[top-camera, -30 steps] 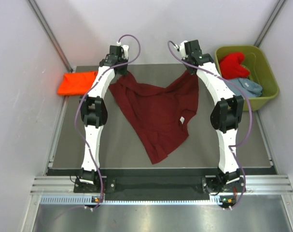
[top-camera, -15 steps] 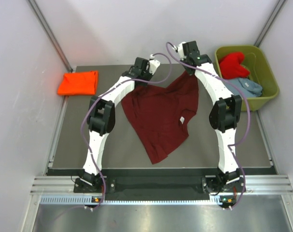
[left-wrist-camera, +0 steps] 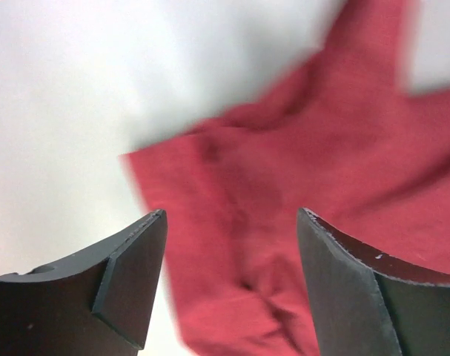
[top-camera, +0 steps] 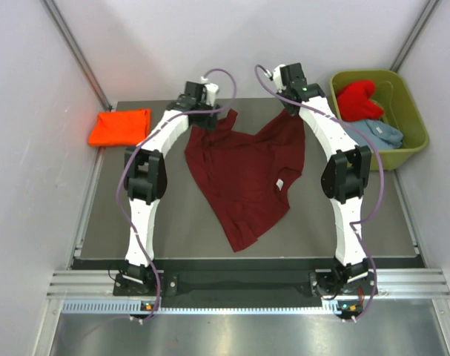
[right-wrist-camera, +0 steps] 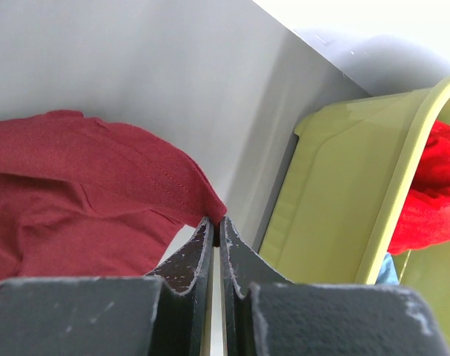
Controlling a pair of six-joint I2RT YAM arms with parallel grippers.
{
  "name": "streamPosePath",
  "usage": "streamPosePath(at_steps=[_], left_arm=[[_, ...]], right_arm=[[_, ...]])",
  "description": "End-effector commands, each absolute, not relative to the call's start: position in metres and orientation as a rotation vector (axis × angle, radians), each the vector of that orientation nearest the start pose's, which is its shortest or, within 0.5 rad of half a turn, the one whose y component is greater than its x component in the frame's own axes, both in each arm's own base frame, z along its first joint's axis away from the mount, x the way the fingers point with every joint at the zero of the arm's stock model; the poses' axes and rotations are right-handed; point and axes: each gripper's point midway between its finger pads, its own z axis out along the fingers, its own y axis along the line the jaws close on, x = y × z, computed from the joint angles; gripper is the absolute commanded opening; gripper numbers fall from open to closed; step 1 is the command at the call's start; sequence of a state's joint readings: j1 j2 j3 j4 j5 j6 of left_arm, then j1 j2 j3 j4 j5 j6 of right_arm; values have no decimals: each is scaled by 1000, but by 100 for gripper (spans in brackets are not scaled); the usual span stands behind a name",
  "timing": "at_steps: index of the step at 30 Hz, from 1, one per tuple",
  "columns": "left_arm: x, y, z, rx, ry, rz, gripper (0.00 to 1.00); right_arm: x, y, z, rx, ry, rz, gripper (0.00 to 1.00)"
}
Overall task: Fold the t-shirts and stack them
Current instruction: Flatten the tshirt out
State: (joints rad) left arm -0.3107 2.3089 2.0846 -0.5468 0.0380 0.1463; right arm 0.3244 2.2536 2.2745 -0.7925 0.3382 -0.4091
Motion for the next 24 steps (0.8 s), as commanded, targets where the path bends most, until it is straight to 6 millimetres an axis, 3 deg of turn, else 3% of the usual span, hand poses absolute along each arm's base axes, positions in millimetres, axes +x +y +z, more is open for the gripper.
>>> streamPosePath(at_steps=[1,3,4,7,15,24], left_arm=[[583,-161,135,372,2275,-320,74],[581,-154,127,298,2310,-432,74],[576,-163,126,275,2314,-558,74],[575,-163,121,237,2321,-642,72],[569,-194,139,233,2247,-952,66],[573,-199,132,172,2243,-1045,64]], right_arm=[[573,120,211,-646,2172,-425,0],[573,120,210,-649,2174,-423,0],[573,121,210,-649,2172,-424,0],[573,120,210,-650,2173,-429,0],[574,118,208,-651,2174,-449,0],[574,120,211,-664,2159,-474,0]])
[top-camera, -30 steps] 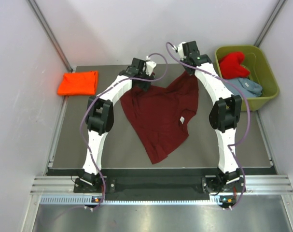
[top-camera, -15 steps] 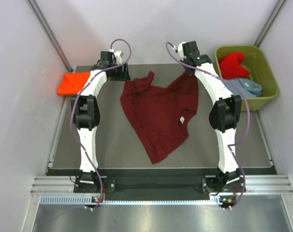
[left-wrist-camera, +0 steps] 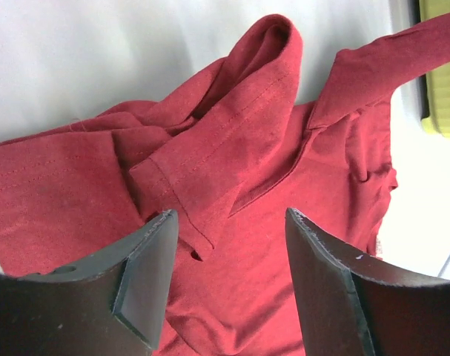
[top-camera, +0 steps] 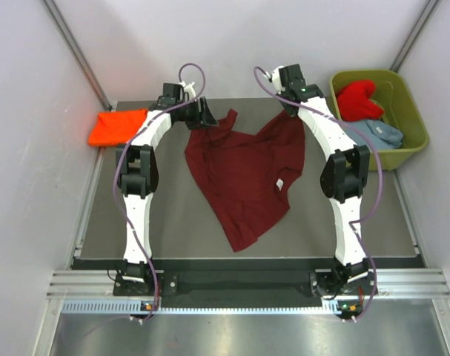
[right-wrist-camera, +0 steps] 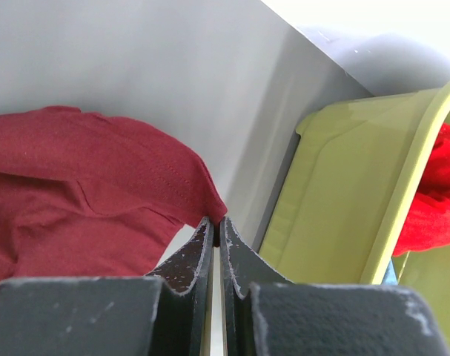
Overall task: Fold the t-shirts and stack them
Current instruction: Flatten the tshirt out
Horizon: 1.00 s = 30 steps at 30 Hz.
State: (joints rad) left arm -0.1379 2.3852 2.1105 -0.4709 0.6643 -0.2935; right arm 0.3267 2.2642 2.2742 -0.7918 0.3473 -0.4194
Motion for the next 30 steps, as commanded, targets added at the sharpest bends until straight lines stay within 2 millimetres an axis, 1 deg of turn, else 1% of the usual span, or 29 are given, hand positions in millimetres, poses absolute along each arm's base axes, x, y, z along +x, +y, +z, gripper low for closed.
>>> streamPosePath(at_steps=[1,6,9,11,19,23,30], left_arm=[[574,-198,131,165,2247,-1038,64],[581,-187,133,146,2236,-1001,64],[584,-182,130,135,2239,-984,63],[586,-182,126,135,2240,-982,63],[596,-183,110,135,2237,-980,61],[601,-184,110,139,2220,-981,56],[607,-185,121,129,2190,-973,55]], right_arm=[[574,120,211,-665,2160,-474,0],[576,120,209,-668,2161,-474,0],[577,122,208,-668,2160,-470,0],[576,124,205,-672,2163,-464,0],[574,122,204,-676,2171,-470,0],[573,121,202,-681,2176,-475,0],[573,121,201,-683,2176,-482,0]])
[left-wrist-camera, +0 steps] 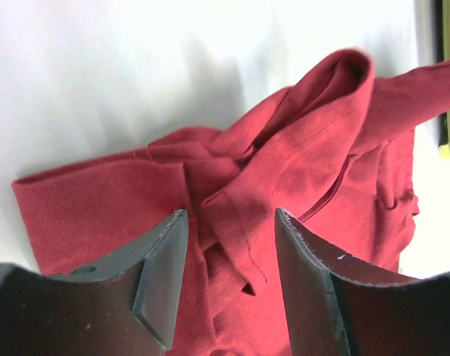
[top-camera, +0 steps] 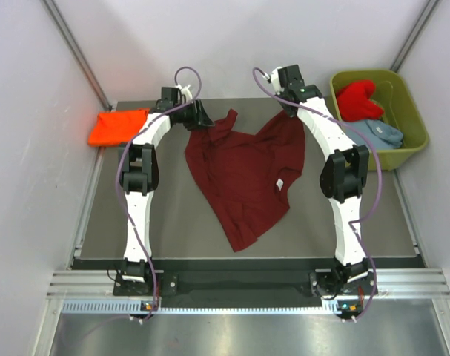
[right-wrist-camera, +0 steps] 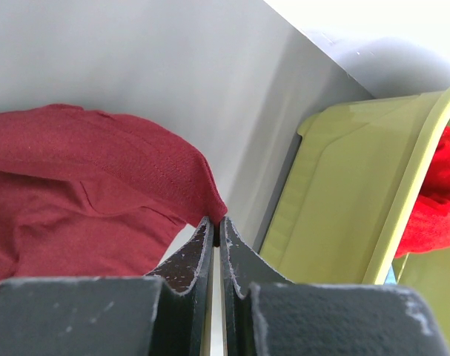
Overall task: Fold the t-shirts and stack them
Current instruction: Flatten the tshirt out
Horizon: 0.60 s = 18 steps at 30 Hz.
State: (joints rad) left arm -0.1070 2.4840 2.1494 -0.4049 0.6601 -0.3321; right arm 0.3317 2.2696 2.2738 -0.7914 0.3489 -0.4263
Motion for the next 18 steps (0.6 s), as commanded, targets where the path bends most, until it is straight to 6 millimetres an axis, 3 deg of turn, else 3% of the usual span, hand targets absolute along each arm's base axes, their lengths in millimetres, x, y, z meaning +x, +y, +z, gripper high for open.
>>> streamPosePath(at_steps=[1,8,18], left_arm=[[609,-184,124,128,2182,-970,55],[609,-187,129,128,2167,-994,52],[608,-188,136,143,2149,-1000,33]], right_arm=[[573,122,202,-682,2175,-480,0],[574,123,202,-687,2169,-483,0],[574,123,201,-686,2170,-487,0]])
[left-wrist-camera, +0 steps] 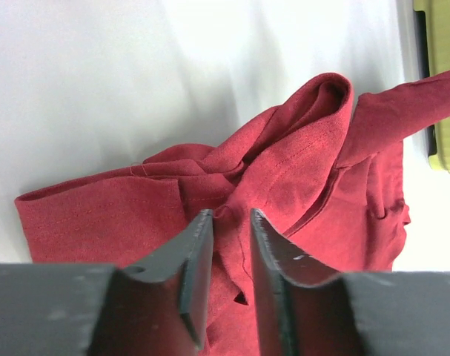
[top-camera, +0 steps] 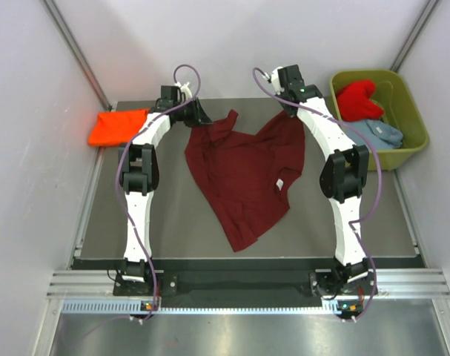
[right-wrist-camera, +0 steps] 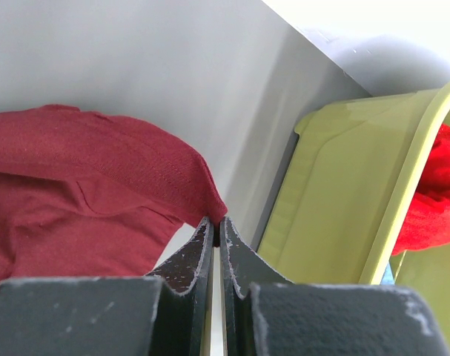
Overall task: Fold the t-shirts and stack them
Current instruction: Flatten the tshirt out
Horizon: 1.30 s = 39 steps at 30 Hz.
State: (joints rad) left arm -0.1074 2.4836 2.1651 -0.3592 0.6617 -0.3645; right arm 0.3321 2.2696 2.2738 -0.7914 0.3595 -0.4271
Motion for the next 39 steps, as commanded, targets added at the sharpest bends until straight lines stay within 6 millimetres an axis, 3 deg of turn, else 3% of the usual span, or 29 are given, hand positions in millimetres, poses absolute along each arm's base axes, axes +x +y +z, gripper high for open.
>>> streamPosePath(at_steps=[1,11,16,23,28,32,34,36,37,39], left_arm=[[608,-187,136,139,2152,-998,31],[605,-177,145,136,2156,-950,21],[605,-149,165,79,2146,-896,7],[596,-120,212,93,2093,-795,0],[583,-110,248,135,2058,-702,0],[565,-102,293,195,1999,-603,0],[555,-97,320,230,1953,-548,0],[545,-92,332,242,1941,-511,0],[535,-90,350,268,1908,-478,0],[524,-85,356,273,1907,-449,0]], right_arm=[[575,123,201,-685,2170,-487,0],[575,124,206,-676,2160,-485,0],[573,119,216,-664,2147,-501,0],[565,109,239,-629,2125,-528,0],[554,92,272,-590,2086,-540,0],[541,70,309,-531,2039,-570,0],[530,61,336,-501,1999,-576,0],[514,53,363,-466,1957,-575,0],[509,50,372,-456,1942,-579,0],[490,41,397,-424,1899,-586,0]])
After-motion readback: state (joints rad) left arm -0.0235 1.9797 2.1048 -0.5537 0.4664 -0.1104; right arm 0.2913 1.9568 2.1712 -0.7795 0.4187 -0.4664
